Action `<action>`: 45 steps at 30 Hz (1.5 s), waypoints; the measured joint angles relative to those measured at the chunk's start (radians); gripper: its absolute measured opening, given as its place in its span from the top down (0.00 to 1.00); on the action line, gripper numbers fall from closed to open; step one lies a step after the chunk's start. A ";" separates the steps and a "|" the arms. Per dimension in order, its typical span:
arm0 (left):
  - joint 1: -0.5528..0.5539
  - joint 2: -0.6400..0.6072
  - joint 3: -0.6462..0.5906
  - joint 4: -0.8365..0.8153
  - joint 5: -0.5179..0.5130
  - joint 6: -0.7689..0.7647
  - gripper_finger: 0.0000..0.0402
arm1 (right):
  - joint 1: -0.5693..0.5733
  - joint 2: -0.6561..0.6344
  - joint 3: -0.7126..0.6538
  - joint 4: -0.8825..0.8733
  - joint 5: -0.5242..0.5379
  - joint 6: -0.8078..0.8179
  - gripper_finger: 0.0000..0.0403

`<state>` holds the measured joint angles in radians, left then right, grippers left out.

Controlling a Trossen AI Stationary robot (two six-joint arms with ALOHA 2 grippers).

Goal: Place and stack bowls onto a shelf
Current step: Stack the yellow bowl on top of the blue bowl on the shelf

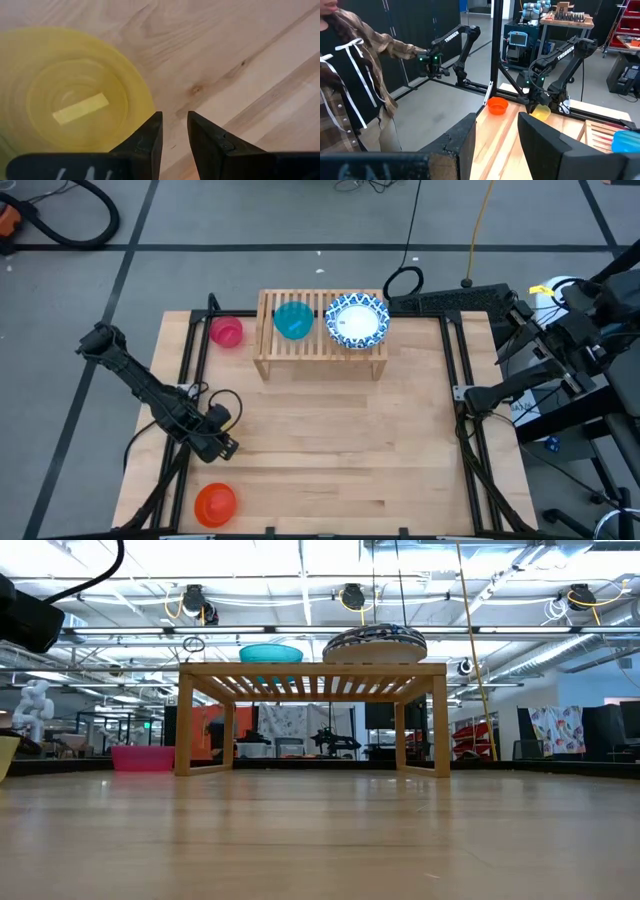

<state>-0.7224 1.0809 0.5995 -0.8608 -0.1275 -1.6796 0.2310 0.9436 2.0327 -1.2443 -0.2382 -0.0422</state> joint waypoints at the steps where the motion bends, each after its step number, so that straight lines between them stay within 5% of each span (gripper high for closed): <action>1: 0.005 0.000 0.000 0.000 0.000 0.005 0.76 | 0.000 0.000 0.000 0.002 0.000 0.000 0.65; 24: 0.028 0.005 0.049 -0.104 0.023 0.070 0.76 | 0.000 0.000 0.000 -0.001 0.000 -0.006 0.65; 45: 0.028 0.188 0.047 -0.074 0.025 0.042 0.76 | 0.000 0.000 0.000 -0.001 0.000 -0.008 0.65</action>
<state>-0.6941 1.2687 0.6468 -0.9346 -0.1024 -1.6371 0.2310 0.9436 2.0327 -1.2453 -0.2379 -0.0498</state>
